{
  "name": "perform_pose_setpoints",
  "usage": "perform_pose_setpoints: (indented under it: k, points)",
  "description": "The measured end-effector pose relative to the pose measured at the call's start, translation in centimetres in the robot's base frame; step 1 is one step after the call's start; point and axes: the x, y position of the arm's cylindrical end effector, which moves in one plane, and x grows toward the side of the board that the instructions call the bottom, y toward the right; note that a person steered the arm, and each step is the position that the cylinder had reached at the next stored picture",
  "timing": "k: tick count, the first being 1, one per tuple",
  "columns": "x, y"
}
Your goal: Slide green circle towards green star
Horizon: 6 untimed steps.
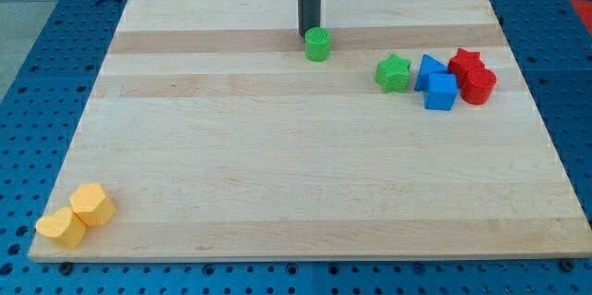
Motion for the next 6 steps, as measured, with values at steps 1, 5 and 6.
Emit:
perform_pose_setpoints:
  k: [1, 5, 6]
  points:
    - [0.5, 0.0]
    - [3.4, 0.2]
    - [3.5, 0.2]
